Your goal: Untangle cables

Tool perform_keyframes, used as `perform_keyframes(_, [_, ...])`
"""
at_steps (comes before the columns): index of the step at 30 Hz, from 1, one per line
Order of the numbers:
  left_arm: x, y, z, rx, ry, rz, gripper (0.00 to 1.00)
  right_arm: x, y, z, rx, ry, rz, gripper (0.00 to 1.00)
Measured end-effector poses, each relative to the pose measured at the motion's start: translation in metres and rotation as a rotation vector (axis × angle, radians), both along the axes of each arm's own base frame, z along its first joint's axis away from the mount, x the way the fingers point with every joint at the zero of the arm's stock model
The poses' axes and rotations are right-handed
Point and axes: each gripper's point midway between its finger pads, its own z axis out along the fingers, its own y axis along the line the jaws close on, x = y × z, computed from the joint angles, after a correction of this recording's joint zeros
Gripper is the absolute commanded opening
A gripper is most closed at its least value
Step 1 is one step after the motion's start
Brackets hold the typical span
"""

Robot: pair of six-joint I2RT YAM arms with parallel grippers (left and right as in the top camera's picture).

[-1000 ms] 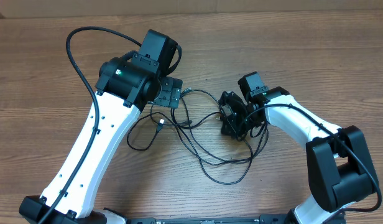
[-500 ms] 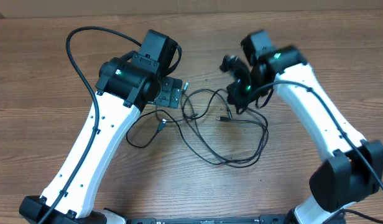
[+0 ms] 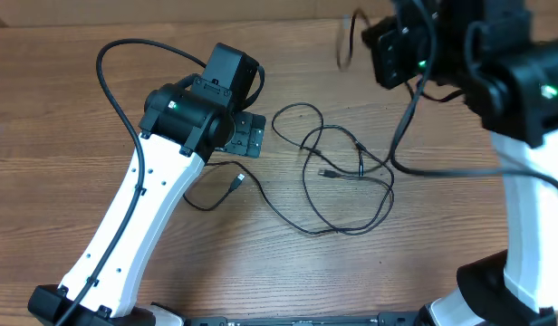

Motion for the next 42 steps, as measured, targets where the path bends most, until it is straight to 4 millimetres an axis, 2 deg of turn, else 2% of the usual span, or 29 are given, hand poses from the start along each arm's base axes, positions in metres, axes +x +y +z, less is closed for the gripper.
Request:
perform_keyframes(3, [0.0, 0.0, 0.0, 0.0, 0.0, 0.0, 1.0, -0.002, -0.007, 0.026, 0.017, -0.082, -0.036, 0.04])
perform_keyframes(8, [0.0, 0.0, 0.0, 0.0, 0.0, 0.0, 1.0, 0.022, -0.047, 0.059, -0.007, -0.237, -0.22, 0.04])
perform_keyframes(11, [0.0, 0.0, 0.0, 0.0, -0.001, 0.0, 1.0, 0.039, -0.078, 0.082, 0.004, -0.337, -0.332, 0.04])
perform_keyframes(16, [0.0, 0.0, 0.0, 0.0, 0.0, 0.0, 1.0, 0.055, -0.121, 0.135, 0.088, -0.538, -0.479, 0.04])
perform_keyframes(20, [0.0, 0.0, 0.0, 0.0, 0.0, 0.0, 1.0, 0.054, -0.127, 0.173, 0.187, -0.673, -0.51, 0.04])
perform_keyframes(24, [0.0, 0.0, 0.0, 0.0, 0.0, 0.0, 1.0, 0.028, -0.118, 0.218, 0.34, -0.793, -0.455, 0.04])
perform_keyframes(27, [0.0, 0.0, 0.0, 0.0, 0.0, 0.0, 0.99, -0.006, -0.109, 0.257, 0.486, -0.881, -0.373, 0.04])
perform_keyframes(29, [0.0, 0.0, 0.0, 0.0, 0.0, 0.0, 1.0, -0.02, -0.105, 0.27, 0.54, -0.905, -0.337, 0.04])
perform_keyframes(34, [0.0, 0.0, 0.0, 0.0, -0.001, 0.0, 1.0, -0.057, -0.095, 0.321, 0.78, -1.037, -0.196, 0.04])
perform_keyframes(38, [0.0, 0.0, 0.0, 0.0, 0.001, 0.0, 1.0, -0.075, -0.092, 0.342, 0.901, -1.083, -0.127, 0.04])
perform_keyframes(42, [0.0, 0.0, 0.0, 0.0, 0.001, 0.0, 1.0, -0.077, -0.091, 0.343, 1.02, -1.021, -0.104, 0.04])
